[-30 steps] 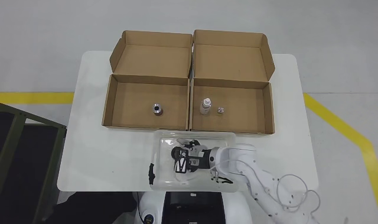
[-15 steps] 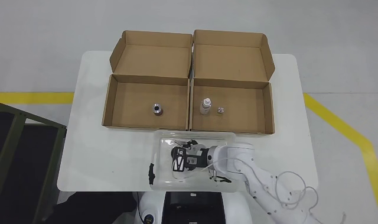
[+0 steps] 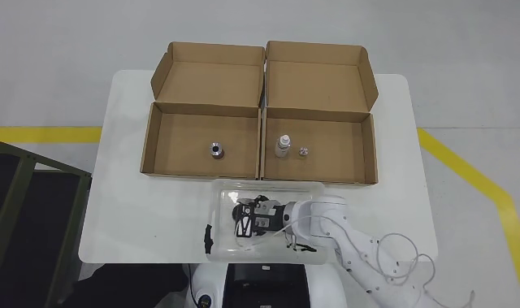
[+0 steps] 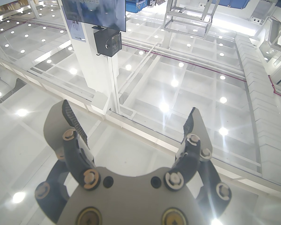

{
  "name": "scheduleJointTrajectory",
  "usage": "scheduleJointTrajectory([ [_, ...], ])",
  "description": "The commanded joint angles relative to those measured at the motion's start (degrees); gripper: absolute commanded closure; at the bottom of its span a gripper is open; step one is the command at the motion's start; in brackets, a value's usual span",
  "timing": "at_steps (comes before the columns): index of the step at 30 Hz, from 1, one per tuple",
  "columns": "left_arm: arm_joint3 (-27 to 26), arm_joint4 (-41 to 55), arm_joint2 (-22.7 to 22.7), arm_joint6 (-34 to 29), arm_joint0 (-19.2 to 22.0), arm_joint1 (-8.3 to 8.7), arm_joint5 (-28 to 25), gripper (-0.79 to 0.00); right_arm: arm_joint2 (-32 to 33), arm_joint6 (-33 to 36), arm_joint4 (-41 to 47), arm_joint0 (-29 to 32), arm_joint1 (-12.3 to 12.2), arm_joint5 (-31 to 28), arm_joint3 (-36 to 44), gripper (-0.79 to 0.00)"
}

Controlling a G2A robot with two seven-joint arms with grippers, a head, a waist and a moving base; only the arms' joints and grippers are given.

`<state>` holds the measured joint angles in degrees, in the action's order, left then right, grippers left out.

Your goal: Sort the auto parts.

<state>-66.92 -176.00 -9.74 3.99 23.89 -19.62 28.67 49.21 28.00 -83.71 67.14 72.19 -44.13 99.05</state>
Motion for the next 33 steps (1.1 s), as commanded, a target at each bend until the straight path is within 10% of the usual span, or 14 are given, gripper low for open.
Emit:
scheduleJointTrajectory([
  [1,0.0,0.0,0.0,0.0,0.0,0.00,0.0,-0.785,0.0,0.0,0.6,0.0,0.0,-0.2,0.3,0.000],
  [33,0.0,0.0,0.0,0.0,0.0,0.00,0.0,-0.785,7.3,-2.0,15.2,0.4,-1.7,2.4,17.0,0.000],
])
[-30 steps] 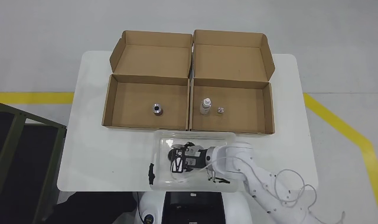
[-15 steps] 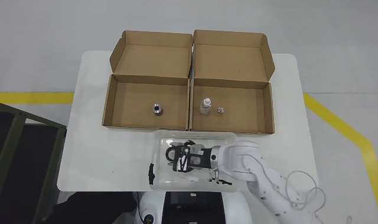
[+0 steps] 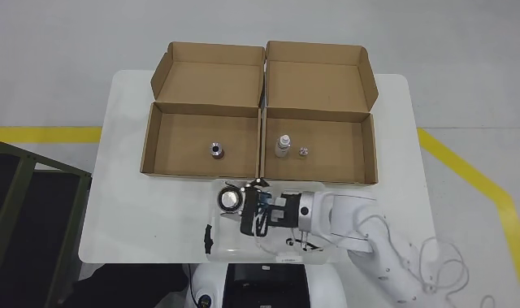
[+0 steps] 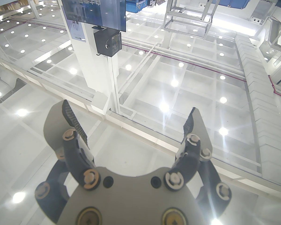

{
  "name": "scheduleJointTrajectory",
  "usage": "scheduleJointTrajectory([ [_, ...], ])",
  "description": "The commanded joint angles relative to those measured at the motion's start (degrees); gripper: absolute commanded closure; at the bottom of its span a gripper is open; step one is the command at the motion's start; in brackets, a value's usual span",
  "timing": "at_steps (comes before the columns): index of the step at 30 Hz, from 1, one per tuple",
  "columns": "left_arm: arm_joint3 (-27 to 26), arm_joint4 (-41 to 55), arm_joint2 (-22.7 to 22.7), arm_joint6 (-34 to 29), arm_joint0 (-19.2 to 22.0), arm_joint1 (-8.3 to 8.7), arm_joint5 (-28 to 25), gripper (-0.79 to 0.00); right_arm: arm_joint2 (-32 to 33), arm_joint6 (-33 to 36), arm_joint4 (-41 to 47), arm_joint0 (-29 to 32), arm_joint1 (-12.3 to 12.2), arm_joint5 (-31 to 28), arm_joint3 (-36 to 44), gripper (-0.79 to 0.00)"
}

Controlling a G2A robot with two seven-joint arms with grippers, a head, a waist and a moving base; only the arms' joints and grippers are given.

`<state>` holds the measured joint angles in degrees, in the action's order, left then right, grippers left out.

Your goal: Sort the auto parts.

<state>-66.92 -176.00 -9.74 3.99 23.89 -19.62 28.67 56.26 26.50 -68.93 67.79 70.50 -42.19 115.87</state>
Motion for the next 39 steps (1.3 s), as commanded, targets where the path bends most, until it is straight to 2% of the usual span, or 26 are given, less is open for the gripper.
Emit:
scheduleJointTrajectory([
  [1,0.0,0.0,0.0,0.0,0.0,0.00,0.0,-0.785,0.4,-1.0,0.9,-0.4,0.0,0.8,0.5,0.000],
  [10,0.0,0.0,0.0,0.0,0.0,0.00,0.0,-0.785,1.4,-1.9,3.5,-2.8,0.1,2.9,3.9,0.000],
  [19,0.0,0.0,0.0,0.0,0.0,0.00,0.0,-0.785,5.4,-3.5,5.3,-5.0,-0.1,5.1,7.3,0.000],
  [39,0.0,0.0,0.0,0.0,0.0,0.00,0.0,-0.785,16.6,-6.5,9.9,-3.1,-1.4,6.3,12.2,0.000],
])
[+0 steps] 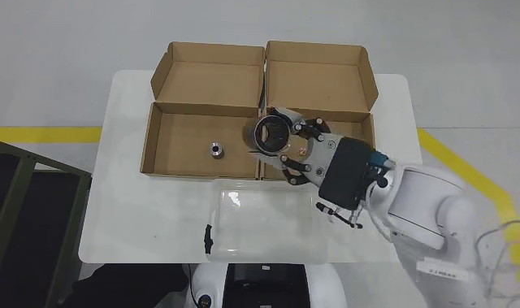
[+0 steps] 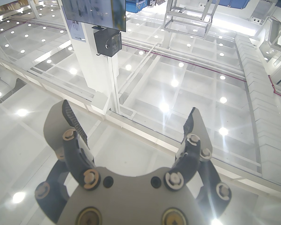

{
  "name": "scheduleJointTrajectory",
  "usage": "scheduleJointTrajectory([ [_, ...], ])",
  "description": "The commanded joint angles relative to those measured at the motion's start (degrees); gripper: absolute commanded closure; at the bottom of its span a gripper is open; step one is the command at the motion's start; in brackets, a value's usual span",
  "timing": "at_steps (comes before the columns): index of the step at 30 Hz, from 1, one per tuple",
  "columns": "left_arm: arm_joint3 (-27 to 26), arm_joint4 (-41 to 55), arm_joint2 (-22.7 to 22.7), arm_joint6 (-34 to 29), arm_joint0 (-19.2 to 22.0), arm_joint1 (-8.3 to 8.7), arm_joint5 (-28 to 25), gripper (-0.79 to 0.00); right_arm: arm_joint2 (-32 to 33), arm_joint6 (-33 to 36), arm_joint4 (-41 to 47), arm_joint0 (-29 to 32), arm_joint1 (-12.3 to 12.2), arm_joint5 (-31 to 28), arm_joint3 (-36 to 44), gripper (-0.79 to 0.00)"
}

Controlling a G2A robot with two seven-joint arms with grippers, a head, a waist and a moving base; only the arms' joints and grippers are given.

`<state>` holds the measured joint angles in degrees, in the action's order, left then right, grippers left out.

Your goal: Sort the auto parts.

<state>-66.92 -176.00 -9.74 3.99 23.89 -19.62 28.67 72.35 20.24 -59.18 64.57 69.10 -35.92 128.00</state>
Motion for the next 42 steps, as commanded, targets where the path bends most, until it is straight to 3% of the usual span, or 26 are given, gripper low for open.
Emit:
scheduleJointTrajectory([
  [1,0.0,0.0,0.0,0.0,0.0,0.00,0.0,-0.785,1.0,-0.5,0.4,0.2,-0.1,0.1,0.3,0.000],
  [26,0.0,0.0,0.0,0.0,0.0,0.00,0.0,-0.785,5.5,-4.3,3.0,3.7,-1.3,-2.7,2.0,0.000],
  [42,0.0,0.0,0.0,0.0,0.0,0.00,0.0,-0.785,-2.7,-1.3,1.8,0.4,-1.3,-4.2,-4.4,0.000],
])
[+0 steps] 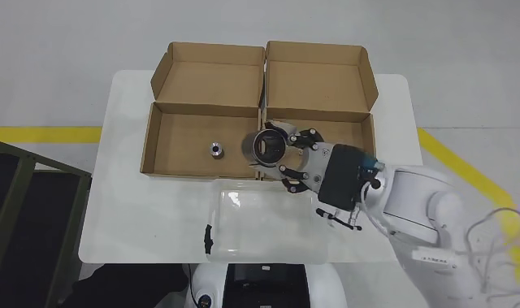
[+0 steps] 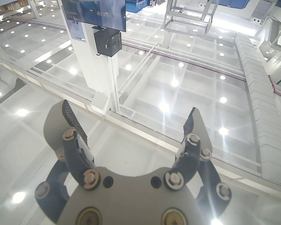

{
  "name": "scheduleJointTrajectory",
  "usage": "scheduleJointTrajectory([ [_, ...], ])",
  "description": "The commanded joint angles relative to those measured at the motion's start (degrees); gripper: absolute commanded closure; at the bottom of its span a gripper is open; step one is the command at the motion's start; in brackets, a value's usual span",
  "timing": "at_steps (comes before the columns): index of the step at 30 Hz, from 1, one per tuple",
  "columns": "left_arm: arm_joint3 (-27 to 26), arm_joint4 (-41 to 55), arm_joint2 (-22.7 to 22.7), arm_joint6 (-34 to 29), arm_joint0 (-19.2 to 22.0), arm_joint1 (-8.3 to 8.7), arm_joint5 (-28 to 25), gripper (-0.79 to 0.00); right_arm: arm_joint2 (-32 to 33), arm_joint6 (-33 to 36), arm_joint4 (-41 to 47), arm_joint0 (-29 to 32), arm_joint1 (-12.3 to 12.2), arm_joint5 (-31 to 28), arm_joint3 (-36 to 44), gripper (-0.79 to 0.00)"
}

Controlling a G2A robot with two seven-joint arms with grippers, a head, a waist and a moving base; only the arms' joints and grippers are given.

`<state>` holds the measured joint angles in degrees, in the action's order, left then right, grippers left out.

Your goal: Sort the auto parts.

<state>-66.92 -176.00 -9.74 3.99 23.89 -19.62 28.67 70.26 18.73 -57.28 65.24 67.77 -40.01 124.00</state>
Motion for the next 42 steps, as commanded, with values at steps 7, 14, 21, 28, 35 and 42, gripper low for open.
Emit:
scheduleJointTrajectory([
  [7,0.0,0.0,0.0,0.0,0.0,0.00,0.0,-0.785,-5.1,1.4,-1.5,-1.7,0.3,0.1,-3.3,0.000],
  [14,0.0,0.0,0.0,0.0,0.0,0.00,0.0,-0.785,-8.9,1.3,-3.7,-2.0,0.6,0.7,-6.4,0.000],
  [21,0.0,0.0,0.0,0.0,0.0,0.00,0.0,-0.785,-12.2,2.2,-5.2,-2.7,0.9,1.2,-9.1,0.000],
  [28,0.0,0.0,0.0,0.0,0.0,0.00,0.0,-0.785,-15.6,3.4,-6.3,-4.9,1.6,3.2,-13.1,0.000],
  [35,0.0,0.0,0.0,0.0,0.0,0.00,0.0,-0.785,-18.7,3.5,-8.2,-7.9,2.5,5.6,-18.8,0.000],
  [42,0.0,0.0,0.0,0.0,0.0,0.00,0.0,-0.785,-21.8,4.0,-8.6,-10.7,3.7,8.2,-23.3,0.000],
])
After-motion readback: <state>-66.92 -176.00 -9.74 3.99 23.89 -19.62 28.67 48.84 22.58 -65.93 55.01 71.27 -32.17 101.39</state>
